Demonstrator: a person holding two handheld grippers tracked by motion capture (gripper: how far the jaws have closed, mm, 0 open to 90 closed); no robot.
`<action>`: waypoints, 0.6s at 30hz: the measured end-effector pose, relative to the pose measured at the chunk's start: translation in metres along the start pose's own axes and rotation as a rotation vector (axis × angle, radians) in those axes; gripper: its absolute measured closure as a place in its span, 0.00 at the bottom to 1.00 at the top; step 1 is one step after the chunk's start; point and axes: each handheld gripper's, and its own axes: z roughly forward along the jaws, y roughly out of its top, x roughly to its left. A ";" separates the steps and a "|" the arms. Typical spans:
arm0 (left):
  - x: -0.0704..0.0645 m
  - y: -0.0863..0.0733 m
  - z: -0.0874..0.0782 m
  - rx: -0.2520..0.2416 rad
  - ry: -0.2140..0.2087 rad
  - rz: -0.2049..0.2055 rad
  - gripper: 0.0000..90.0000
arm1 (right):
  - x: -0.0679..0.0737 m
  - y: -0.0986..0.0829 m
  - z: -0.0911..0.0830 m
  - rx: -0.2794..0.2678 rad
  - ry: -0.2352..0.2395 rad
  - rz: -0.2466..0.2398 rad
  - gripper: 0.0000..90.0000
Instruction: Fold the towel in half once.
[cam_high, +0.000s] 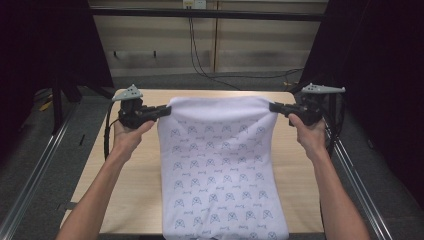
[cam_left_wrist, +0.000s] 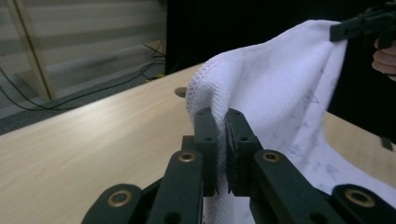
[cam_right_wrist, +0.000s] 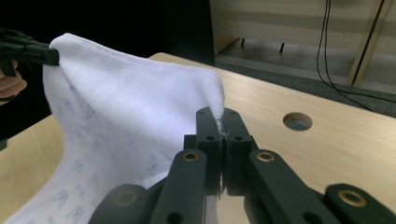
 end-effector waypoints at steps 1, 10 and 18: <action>-0.005 -0.002 -0.005 -0.011 -0.014 0.001 0.95 | 0.003 -0.004 -0.006 0.003 0.008 0.002 0.98; -0.067 -0.035 -0.050 0.012 -0.098 0.021 0.95 | 0.056 -0.047 -0.081 -0.018 0.085 -0.082 0.98; -0.104 -0.104 -0.053 0.190 -0.172 -0.023 0.95 | 0.082 -0.134 -0.097 0.137 0.115 -0.021 0.98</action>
